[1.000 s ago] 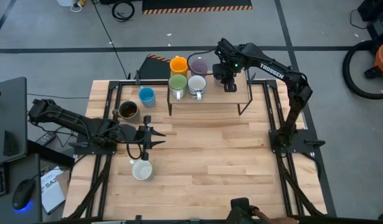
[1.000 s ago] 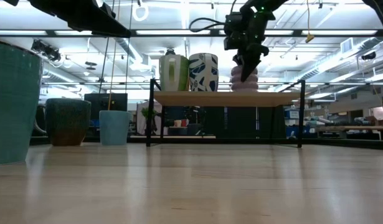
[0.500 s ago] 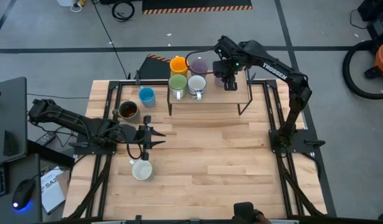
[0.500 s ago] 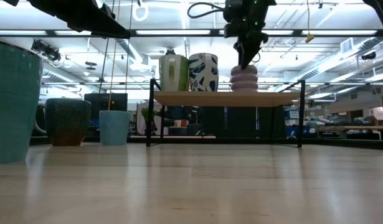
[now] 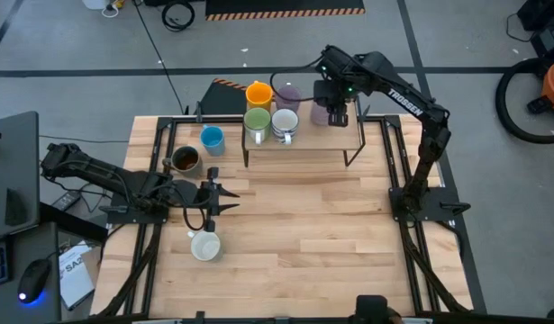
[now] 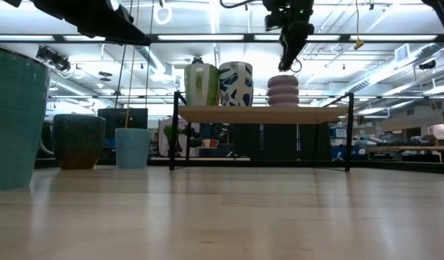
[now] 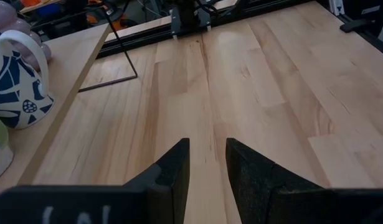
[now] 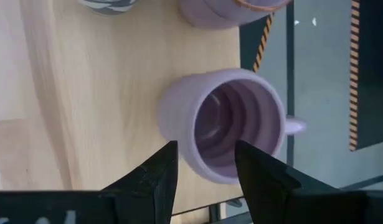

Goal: Place coffee mugs
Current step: Put the purple mug on the shelf, then put the dark blue mug on the shelf

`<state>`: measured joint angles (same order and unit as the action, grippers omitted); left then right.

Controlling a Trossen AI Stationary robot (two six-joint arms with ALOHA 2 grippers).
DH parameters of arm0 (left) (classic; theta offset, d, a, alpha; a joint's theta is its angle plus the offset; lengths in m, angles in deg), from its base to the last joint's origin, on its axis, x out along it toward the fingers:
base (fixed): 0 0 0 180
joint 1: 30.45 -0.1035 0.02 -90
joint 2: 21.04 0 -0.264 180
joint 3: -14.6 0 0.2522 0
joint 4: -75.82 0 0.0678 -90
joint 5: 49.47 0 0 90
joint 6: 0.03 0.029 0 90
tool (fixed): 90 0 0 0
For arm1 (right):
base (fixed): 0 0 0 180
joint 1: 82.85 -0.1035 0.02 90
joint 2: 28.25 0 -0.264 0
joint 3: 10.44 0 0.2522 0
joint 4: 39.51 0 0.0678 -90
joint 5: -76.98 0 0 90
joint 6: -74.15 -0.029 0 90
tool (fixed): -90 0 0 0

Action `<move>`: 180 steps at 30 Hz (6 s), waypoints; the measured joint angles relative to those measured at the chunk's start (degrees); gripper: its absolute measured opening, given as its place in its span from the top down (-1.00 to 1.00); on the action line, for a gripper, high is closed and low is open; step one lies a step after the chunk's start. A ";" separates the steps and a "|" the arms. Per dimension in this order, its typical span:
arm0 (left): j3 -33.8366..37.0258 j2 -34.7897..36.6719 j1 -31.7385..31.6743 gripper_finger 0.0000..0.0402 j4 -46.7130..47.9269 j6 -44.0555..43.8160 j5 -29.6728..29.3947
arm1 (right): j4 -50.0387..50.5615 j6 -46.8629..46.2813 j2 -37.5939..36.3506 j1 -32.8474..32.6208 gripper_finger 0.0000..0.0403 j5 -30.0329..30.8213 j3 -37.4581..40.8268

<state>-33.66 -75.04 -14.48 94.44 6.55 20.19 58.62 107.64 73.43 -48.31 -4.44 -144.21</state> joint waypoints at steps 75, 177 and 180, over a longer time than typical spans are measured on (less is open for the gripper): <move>0.00 0.00 0.02 0.45 1.18 -1.41 0.00 | -24.76 10.21 -2.57 12.39 0.24 -14.14 26.18; -38.66 -26.64 31.76 0.29 55.68 -58.98 7.24 | -78.13 -37.36 -8.17 -53.26 0.24 13.03 51.80; -38.66 -26.64 31.76 0.22 54.62 -63.23 7.21 | -77.87 -36.93 -8.17 -53.24 0.24 13.03 51.80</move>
<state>-72.33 -101.68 17.28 149.06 -56.69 27.40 -19.24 70.71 65.26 -101.55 8.58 -92.41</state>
